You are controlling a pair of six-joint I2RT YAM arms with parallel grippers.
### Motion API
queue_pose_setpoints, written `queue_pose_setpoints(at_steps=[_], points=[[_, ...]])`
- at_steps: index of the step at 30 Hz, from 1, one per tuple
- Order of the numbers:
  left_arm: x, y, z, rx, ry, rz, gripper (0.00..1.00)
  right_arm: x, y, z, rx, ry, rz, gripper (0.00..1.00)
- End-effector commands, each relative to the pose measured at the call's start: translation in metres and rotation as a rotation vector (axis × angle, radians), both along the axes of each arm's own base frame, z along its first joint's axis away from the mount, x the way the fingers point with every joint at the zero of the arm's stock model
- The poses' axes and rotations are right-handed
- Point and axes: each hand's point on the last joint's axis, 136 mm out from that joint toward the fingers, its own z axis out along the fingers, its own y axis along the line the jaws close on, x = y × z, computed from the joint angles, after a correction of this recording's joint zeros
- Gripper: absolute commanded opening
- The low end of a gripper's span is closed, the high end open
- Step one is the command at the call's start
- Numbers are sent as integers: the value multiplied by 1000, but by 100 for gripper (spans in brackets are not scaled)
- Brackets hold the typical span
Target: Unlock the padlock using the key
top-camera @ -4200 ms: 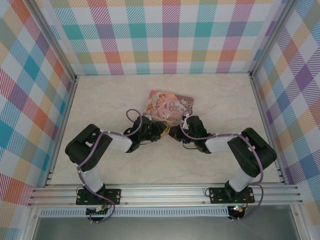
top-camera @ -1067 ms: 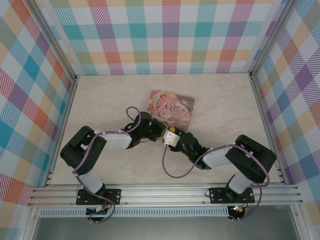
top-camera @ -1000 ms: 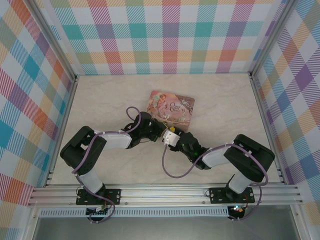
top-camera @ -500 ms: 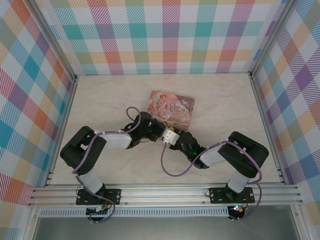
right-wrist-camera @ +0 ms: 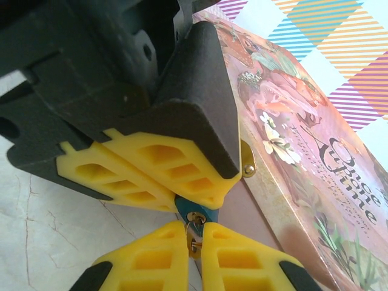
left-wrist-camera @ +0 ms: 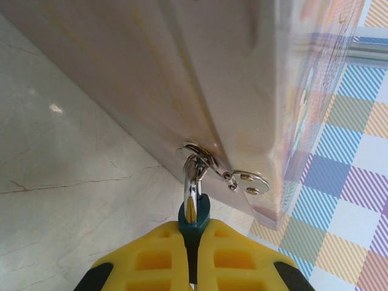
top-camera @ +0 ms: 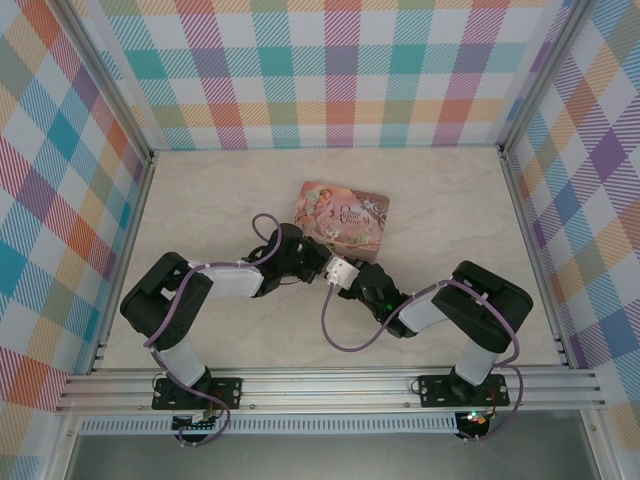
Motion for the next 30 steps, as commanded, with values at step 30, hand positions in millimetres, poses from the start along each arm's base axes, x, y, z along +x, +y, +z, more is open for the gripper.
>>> queue_pose_setpoints(at_steps=[30], points=[[6, -7, 20, -30, -72, -22, 12, -1, 3, -26, 478, 612, -217, 0]])
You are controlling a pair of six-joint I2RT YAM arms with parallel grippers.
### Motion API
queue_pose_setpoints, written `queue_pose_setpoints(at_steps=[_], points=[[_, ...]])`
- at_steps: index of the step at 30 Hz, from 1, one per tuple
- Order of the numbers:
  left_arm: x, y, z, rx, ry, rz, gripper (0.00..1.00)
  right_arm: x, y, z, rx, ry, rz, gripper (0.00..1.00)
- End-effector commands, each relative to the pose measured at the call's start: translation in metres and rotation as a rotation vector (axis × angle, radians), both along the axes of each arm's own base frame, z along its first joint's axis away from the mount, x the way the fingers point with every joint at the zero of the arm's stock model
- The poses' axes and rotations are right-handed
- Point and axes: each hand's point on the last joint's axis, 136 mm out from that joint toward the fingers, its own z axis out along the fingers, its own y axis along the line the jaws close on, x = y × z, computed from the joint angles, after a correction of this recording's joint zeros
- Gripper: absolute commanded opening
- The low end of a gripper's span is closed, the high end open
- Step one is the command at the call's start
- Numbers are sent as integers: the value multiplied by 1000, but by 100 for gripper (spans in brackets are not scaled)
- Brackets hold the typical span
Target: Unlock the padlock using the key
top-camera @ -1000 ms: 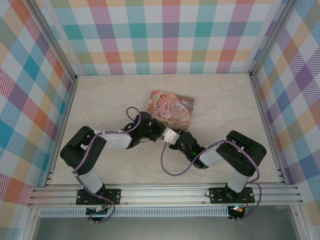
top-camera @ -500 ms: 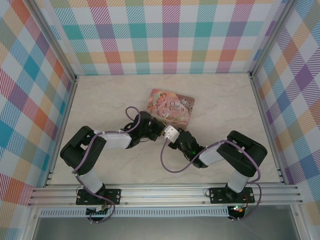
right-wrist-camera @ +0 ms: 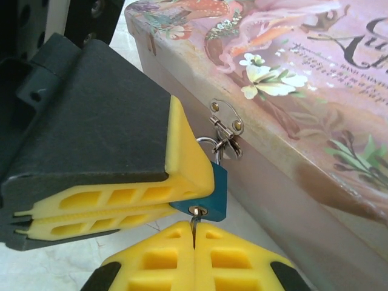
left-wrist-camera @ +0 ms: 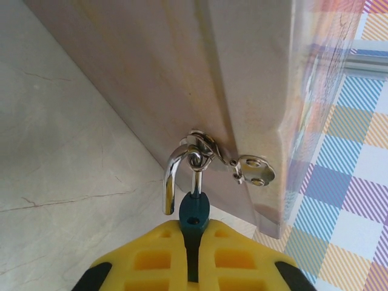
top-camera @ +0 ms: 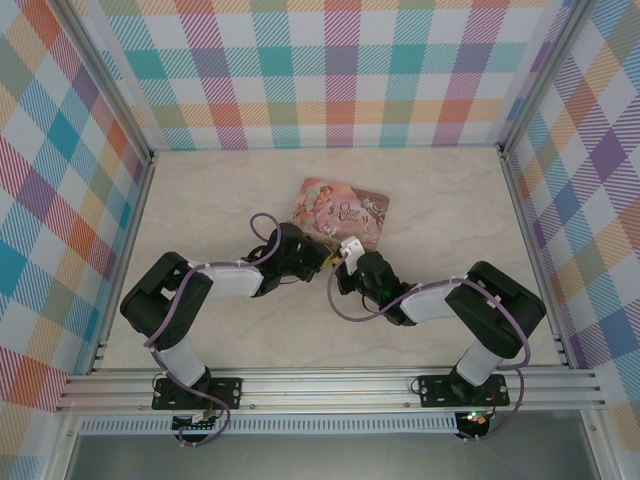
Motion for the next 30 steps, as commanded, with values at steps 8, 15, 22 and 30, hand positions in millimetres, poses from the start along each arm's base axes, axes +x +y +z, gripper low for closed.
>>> queue_pose_setpoints(at_steps=[8, 15, 22, 30], points=[[-2, 4, 19, 41, -70, -45, 30, -3, -10, -36, 30, 179, -58, 0], [-6, 41, 36, 201, -121, -33, 46, -1, -15, -30, 82, 190, -75, 0], [13, 101, 75, 366, -193, -1, 70, 0, -19, -25, 123, 200, -85, 0], [65, 138, 87, 459, -233, -44, 94, 1, -19, -25, 129, 203, -83, 0]])
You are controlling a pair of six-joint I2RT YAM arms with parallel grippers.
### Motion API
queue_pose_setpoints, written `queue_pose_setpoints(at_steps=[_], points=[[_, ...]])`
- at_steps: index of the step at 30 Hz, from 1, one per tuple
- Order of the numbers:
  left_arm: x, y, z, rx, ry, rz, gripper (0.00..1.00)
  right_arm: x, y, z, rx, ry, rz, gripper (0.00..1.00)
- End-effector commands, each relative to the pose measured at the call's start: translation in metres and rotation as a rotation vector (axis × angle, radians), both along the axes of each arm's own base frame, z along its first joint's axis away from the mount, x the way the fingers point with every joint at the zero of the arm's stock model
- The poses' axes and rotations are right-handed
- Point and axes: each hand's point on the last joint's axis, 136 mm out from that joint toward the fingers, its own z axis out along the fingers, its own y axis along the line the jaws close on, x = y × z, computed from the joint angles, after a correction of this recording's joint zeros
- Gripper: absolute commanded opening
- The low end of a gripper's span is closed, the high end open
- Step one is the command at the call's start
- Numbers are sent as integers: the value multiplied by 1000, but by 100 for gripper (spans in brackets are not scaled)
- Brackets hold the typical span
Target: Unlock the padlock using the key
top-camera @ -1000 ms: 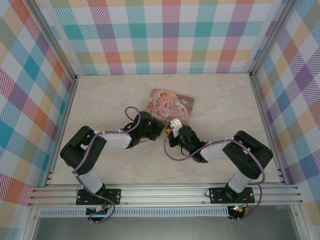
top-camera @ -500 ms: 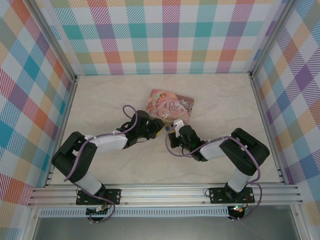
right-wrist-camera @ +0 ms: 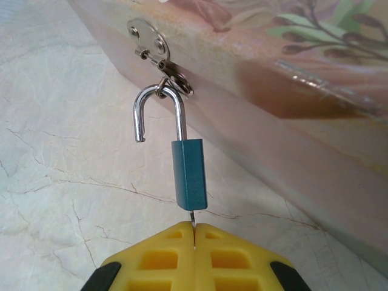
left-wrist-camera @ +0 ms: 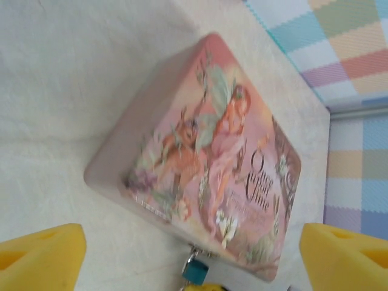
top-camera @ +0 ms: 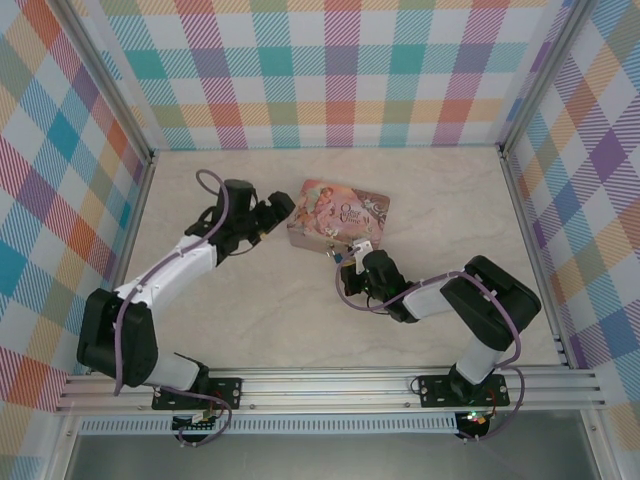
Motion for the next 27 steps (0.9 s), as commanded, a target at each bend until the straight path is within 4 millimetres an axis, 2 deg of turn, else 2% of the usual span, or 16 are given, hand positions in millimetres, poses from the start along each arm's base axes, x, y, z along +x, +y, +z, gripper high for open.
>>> queue_pose_setpoints(at_steps=[1, 4, 9, 15, 20, 27], points=[[13, 6, -18, 78, 36, -92, 95, 1, -1, 9, 34, -12, -8, 0], [37, 1, -25, 88, 22, -147, 100, 2, -1, 10, 35, -10, -12, 0], [77, -22, -39, 75, 2, -257, 100, 3, 0, 10, 40, -7, -12, 0], [110, -40, -67, 54, 33, -309, 98, 3, -1, 11, 36, -6, -14, 0], [118, -44, -84, 52, 63, -320, 89, 2, -2, 11, 40, 3, -21, 0], [105, -31, -113, 131, 130, -319, 75, 1, -2, 8, 52, 26, -28, 0]])
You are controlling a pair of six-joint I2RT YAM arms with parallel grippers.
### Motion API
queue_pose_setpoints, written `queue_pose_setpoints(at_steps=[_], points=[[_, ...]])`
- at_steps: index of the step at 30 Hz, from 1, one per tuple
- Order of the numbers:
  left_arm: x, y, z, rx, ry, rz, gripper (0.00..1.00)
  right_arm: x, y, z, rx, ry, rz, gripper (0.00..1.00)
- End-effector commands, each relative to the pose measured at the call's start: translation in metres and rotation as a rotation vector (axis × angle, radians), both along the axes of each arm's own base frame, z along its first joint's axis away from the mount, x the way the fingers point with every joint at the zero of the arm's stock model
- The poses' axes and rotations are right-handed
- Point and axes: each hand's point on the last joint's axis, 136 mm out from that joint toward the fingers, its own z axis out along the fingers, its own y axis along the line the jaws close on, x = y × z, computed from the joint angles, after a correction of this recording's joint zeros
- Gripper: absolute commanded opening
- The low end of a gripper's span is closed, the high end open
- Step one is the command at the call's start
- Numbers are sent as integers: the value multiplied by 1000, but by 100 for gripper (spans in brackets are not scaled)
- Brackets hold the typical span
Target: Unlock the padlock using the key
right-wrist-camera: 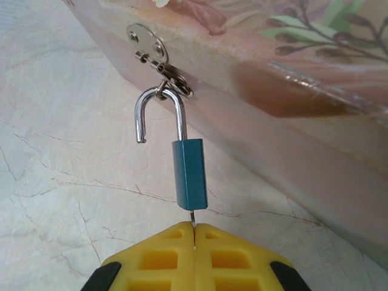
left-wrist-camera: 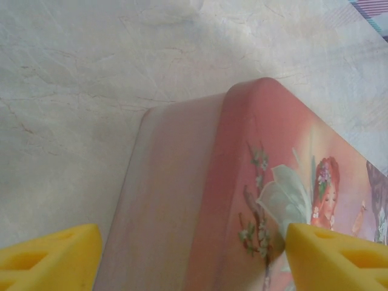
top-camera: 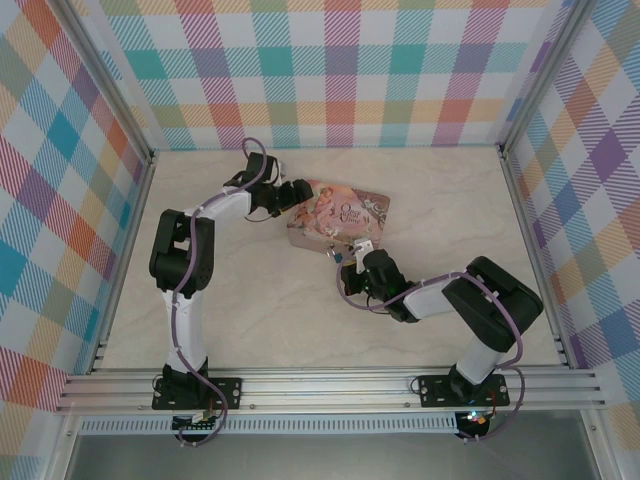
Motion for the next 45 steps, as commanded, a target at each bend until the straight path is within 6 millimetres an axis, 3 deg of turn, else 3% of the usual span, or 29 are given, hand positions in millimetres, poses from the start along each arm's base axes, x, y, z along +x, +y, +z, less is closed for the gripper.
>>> queue_pose_setpoints(at_steps=[1, 8, 27, 31, 37, 41, 45], points=[[-12, 16, -20, 78, 47, 0, 75, 2, -2, 5, 28, 9, -17, 0], [-43, 34, -33, 139, 80, 30, 73, 1, -6, 3, 38, 17, -30, 0], [-131, 70, -31, 157, 100, 190, 72, -3, -13, -6, 98, 65, -68, 0], [-142, 77, -31, 177, 99, 206, 74, -1, -14, -4, 120, 68, -80, 0], [-133, 78, 9, 175, 15, 203, 84, 1, -11, 0, 146, 72, -74, 0], [-129, 83, 53, 200, -89, 206, 88, 2, -10, 1, 159, 80, -74, 0], [-137, 80, 90, 216, -166, 160, 86, 1, -7, 1, 170, 97, -71, 0]])
